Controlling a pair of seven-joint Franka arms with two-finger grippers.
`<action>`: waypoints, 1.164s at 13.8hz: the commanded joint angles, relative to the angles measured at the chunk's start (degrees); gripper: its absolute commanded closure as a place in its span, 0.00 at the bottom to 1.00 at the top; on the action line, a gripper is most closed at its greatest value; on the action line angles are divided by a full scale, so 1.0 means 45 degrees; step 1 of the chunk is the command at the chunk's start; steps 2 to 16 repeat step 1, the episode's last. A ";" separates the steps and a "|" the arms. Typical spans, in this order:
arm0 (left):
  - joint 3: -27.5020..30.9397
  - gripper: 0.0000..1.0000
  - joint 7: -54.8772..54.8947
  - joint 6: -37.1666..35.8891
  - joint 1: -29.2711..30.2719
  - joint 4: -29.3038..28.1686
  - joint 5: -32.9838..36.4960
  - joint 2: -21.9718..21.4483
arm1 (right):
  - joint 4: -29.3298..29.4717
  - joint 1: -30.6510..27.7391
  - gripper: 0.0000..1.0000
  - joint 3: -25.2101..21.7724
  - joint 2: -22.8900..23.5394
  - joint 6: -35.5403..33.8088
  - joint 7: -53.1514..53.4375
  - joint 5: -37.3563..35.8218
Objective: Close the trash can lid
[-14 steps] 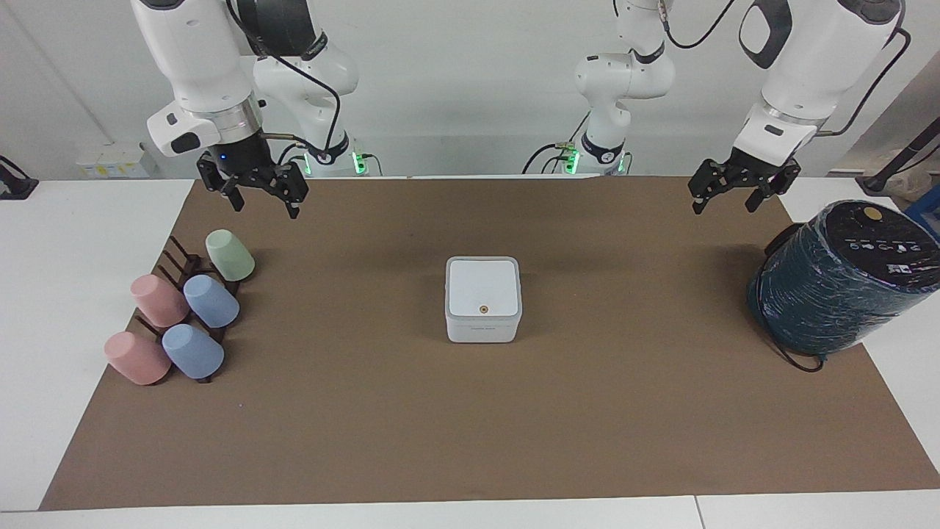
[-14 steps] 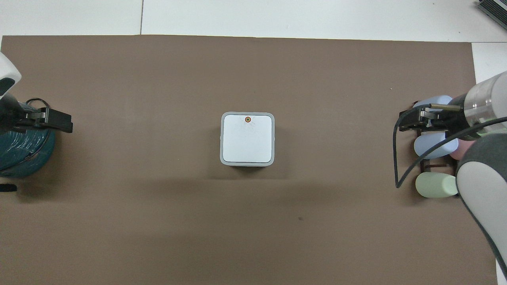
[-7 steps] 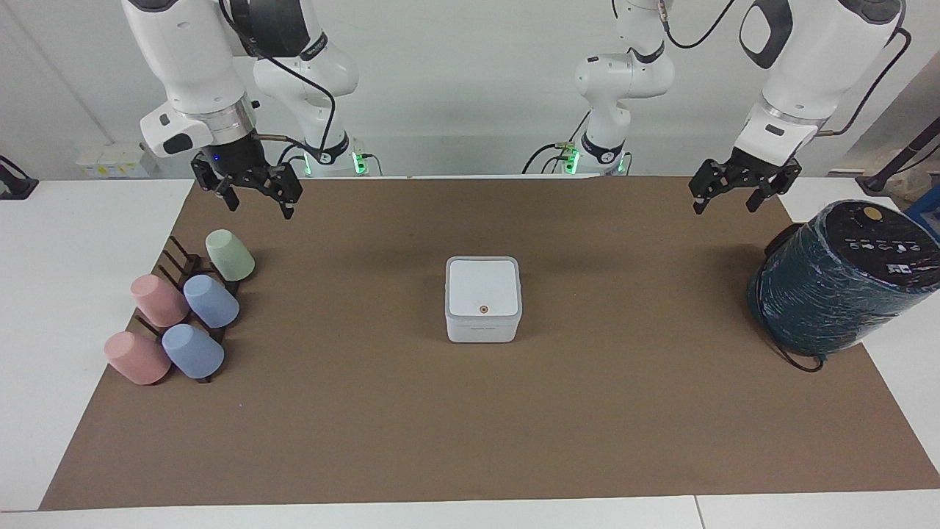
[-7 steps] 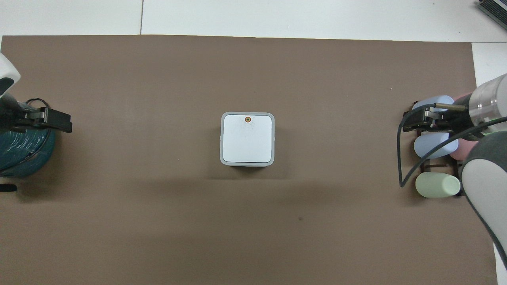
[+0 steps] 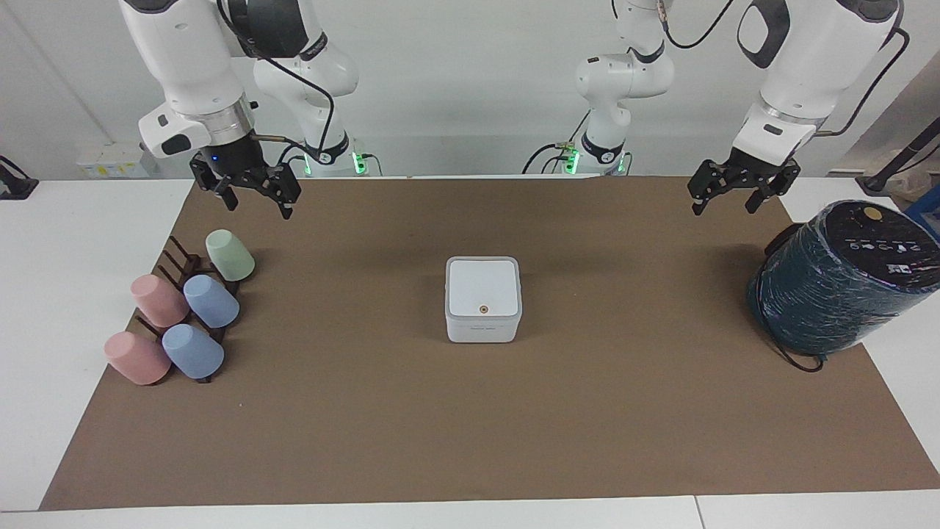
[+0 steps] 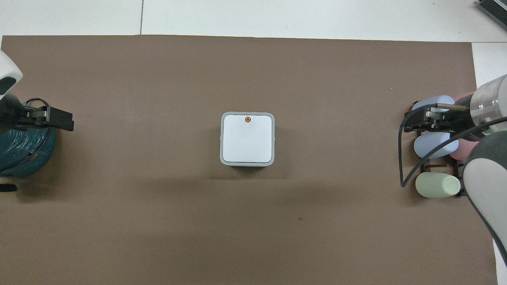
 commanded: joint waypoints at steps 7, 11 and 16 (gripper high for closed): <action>-0.0187 0.00 -0.0131 -0.0054 0.0028 -0.0221 0.0238 -0.0210 | -0.0161 -0.0257 0.00 0.0137 -0.0159 -0.0107 -0.0328 0.0189; -0.0187 0.00 -0.0131 -0.0054 0.0028 -0.0221 0.0238 -0.0210 | -0.0161 -0.0257 0.00 0.0137 -0.0159 -0.0107 -0.0328 0.0189; -0.0187 0.00 -0.0131 -0.0054 0.0028 -0.0221 0.0238 -0.0210 | -0.0161 -0.0257 0.00 0.0137 -0.0159 -0.0107 -0.0328 0.0189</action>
